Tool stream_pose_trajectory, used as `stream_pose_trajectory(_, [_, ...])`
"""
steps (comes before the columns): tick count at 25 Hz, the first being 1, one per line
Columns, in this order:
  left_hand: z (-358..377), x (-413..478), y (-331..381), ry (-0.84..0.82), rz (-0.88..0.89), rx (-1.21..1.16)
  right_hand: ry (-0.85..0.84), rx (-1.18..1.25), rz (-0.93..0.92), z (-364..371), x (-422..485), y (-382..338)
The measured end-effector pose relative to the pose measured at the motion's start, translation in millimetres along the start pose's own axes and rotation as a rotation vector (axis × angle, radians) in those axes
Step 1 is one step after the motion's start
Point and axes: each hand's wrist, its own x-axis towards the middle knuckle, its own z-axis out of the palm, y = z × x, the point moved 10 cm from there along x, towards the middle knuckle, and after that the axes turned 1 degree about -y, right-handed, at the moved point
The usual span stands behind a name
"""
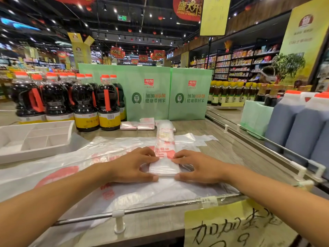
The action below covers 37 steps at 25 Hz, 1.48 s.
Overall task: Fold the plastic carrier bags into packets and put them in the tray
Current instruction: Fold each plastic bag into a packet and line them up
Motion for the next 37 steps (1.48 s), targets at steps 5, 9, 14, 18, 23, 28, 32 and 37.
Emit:
stream_pose_trajectory(5, [-24.5,-3.7,7.8,0.225,0.055,-0.104,0.190,-0.071,-0.037,-24.3,-3.3,-13.0])
stream_pose_trajectory(9, [-28.3,-3.5,6.2,0.281,0.009,-0.189,0.296,0.091,-0.024,-29.1,-2.4,-5.9])
stream_pose_trajectory(14, [-21.0,-0.5,1.3,0.238,-0.099,-0.513,0.312,0.377,0.049,-27.4,5.4,5.4])
stream_pose_trajectory(18, [-14.4,-0.4,-3.6,0.202,-0.166,-0.581,0.302,0.480,0.113,-22.5,10.4,7.9])
stream_pose_trajectory(23, [-12.3,2.5,-4.4,0.208,-0.198,-0.220,0.269,0.364,0.144,-16.9,14.5,10.5])
stream_pose_trajectory(28, [2.6,9.0,-9.0,0.075,-0.227,0.105,0.132,0.105,0.150,-5.0,14.2,9.2])
stream_pose_trajectory(32, [21.1,9.9,-10.7,-0.108,-0.243,0.126,-0.008,-0.051,0.172,5.8,14.4,13.6])
stream_pose_trajectory(37, [29.9,6.0,-16.4,-0.274,-0.261,0.135,-0.199,-0.103,0.237,17.8,8.9,27.6])
